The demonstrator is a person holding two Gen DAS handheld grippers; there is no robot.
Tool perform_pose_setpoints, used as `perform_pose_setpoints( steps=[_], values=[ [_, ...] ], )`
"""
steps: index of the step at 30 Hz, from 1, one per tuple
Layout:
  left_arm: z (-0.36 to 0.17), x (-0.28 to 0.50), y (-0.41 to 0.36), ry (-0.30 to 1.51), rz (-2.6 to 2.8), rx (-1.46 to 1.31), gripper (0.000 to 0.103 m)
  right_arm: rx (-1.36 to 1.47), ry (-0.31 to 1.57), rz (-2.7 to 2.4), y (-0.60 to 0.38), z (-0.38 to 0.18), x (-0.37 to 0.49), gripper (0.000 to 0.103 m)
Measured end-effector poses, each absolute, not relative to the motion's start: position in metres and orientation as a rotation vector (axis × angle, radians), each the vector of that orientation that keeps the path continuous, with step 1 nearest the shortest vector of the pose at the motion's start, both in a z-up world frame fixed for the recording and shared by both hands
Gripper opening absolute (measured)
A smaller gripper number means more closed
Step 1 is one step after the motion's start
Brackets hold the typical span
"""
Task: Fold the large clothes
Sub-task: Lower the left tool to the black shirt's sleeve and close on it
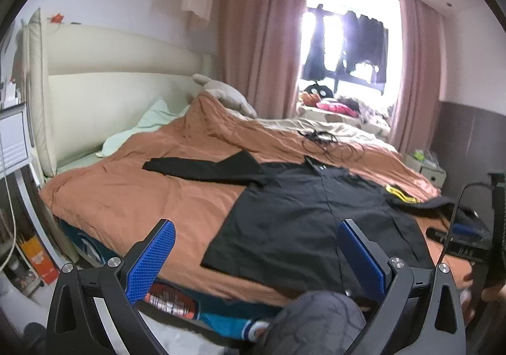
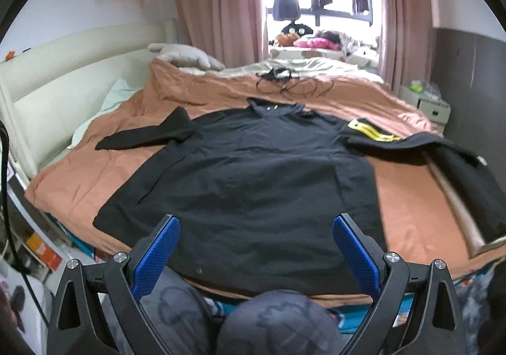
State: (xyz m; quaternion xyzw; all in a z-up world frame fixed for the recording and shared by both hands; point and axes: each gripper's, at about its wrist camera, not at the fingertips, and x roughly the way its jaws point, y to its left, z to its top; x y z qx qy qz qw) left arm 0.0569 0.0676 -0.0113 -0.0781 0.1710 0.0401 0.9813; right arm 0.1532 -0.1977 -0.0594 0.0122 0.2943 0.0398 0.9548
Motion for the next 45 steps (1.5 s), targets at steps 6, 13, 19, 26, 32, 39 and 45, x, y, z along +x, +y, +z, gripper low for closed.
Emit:
perform_pose_setpoints(
  steps=[6, 13, 19, 26, 32, 39, 45],
  values=[
    [-0.022, 0.105, 0.093, 0.389, 0.137, -0.208, 0.102, 0.068, 0.623, 0.1, -0.182, -0.072, 0.216, 0.097],
    [-0.043, 0.164, 0.116, 0.48, 0.198, -0.221, 0.103, 0.08, 0.638, 0.081, -0.158, -0.08, 0.29, 0.097],
    [-0.054, 0.219, 0.142, 0.558, 0.237, -0.202, 0.102, 0.154, 0.643, 0.108, -0.143, -0.081, 0.349, 0.097],
    [-0.06, 0.279, 0.183, 0.59, 0.284, -0.219, 0.102, 0.238, 0.698, 0.162, -0.128, -0.098, 0.411, 0.097],
    [-0.066, 0.328, 0.219, 0.629, 0.295, -0.22, 0.102, 0.233, 0.733, 0.196, -0.115, -0.115, 0.452, 0.086],
    [-0.081, 0.387, 0.258, 0.678, 0.29, -0.309, 0.088, 0.253, 0.768, 0.219, -0.107, -0.13, 0.503, 0.075],
    [-0.106, 0.44, 0.299, 0.735, 0.323, -0.425, 0.073, 0.261, 0.801, 0.279, -0.094, -0.144, 0.54, 0.046]
  ],
)
